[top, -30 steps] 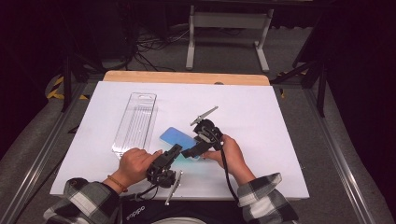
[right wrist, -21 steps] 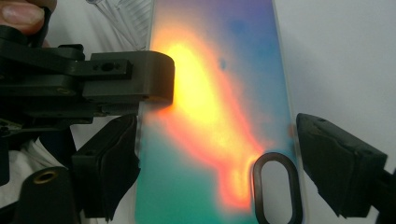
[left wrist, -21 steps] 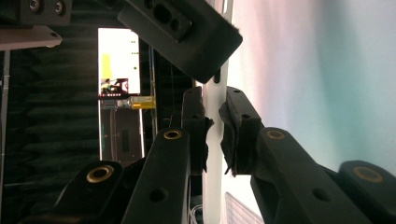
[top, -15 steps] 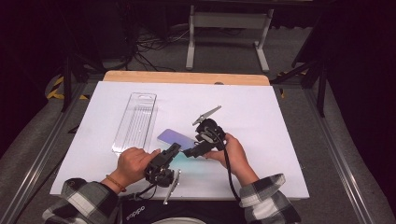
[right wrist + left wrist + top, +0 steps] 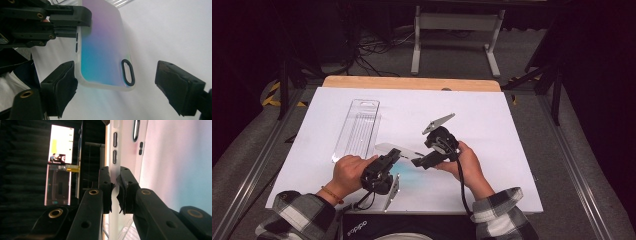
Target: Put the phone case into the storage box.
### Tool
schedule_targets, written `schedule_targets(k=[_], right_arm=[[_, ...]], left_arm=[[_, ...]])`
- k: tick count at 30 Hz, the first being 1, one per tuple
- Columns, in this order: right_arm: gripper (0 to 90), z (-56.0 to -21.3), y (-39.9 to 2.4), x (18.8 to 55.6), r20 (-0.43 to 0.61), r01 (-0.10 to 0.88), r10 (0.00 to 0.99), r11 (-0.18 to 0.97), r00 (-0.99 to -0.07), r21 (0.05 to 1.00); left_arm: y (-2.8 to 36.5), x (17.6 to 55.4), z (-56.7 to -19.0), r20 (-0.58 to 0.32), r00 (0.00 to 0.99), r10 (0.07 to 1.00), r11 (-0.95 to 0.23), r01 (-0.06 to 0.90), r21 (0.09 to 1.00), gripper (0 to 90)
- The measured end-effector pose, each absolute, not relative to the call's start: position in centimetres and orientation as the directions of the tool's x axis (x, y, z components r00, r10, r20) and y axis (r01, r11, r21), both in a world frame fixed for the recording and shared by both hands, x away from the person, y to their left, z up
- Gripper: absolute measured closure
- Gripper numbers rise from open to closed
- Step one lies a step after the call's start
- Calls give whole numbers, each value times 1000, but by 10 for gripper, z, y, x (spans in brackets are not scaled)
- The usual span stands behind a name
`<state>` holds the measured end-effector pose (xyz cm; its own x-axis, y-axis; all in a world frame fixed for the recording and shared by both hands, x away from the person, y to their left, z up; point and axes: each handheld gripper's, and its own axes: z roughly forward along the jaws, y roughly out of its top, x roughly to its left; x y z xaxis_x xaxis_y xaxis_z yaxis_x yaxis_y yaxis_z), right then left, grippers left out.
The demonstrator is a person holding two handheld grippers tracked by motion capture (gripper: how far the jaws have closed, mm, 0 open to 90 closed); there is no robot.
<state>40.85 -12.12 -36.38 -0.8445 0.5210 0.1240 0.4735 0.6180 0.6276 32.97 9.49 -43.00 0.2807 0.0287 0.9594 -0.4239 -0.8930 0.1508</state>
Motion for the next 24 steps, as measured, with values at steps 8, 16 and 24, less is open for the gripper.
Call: schedule_targets(k=[8,16,24], right_arm=[[171,-349,-132,399,64,420,537,573,-841,703],[191,-338,-156,395,25,398,608,487,-794,777],[204,-338,-178,387,-5,351,635,434,-773,830]], left_arm=[[107,339,-411,871,458,176,-850,-375,369,821],[122,350,-397,734,595,326,-759,-298,579,821],[134,355,-390,653,643,399,-699,-248,671,821]])
